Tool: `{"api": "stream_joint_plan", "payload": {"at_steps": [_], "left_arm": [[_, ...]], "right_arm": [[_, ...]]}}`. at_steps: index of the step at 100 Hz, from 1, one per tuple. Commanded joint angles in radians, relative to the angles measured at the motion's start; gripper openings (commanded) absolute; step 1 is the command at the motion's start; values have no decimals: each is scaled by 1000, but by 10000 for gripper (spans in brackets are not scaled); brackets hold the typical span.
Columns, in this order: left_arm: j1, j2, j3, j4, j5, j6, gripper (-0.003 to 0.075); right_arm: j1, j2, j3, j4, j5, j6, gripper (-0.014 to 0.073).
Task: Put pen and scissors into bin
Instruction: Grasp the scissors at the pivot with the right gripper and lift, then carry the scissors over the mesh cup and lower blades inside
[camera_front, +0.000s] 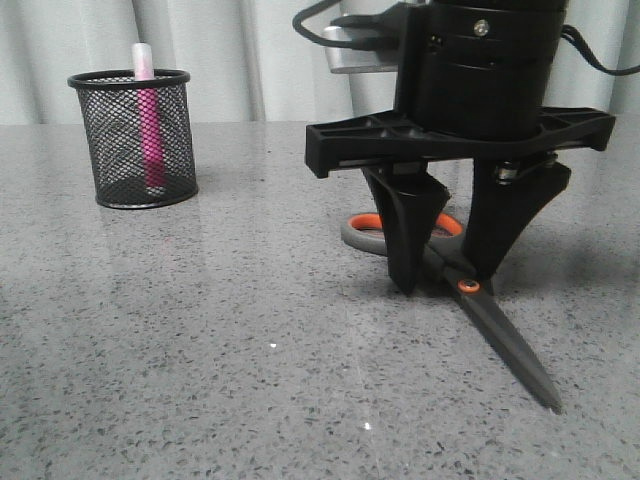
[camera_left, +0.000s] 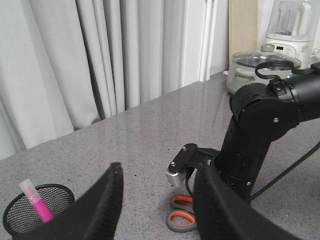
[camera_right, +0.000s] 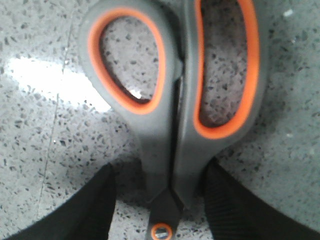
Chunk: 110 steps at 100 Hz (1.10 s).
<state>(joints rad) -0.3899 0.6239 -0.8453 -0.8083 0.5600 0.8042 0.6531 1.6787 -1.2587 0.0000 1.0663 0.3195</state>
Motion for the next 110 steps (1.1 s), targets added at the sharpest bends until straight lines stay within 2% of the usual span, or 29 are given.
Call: {"api": "stream_joint_plan", "payload": {"at_steps": [1,5,12,24,45,59,75,90,110], "left_arm": [[-6,4,-26,-40,-50,-7,294],[-6,4,-26,-40,-50,-7,294],[-6,4,-26,-40,-50,-7,294],[-6,4,-26,-40,-50,-7,294],[-6,-42,-72,-42,-159,-34,294],[-6,-94,-100,-36,-206,-34,294],[-6,-135,-100,0,-208,-34,294],[-6,-168,-100,1,-246,-34,294],[-6,-210,-100,46,-251,-34,294]], "right_arm": [[-2,19,-8,-21,-40,1,345],[-2,31,-8,-21,-34,1,315],[-2,46,-8,-21,-18,1,202],[-2,51,-9,-21,-25,-23,-77],[0,29,-107,-50,-58,-56,-65],[29,-20,-253,-90,-194,-65,-65],[80,-29,-416,-152,-488,-65,-65],[87,-7,-436,-188,-849,-65,-65],[81,81,-436,-254,-1113,-65,-66]]}}
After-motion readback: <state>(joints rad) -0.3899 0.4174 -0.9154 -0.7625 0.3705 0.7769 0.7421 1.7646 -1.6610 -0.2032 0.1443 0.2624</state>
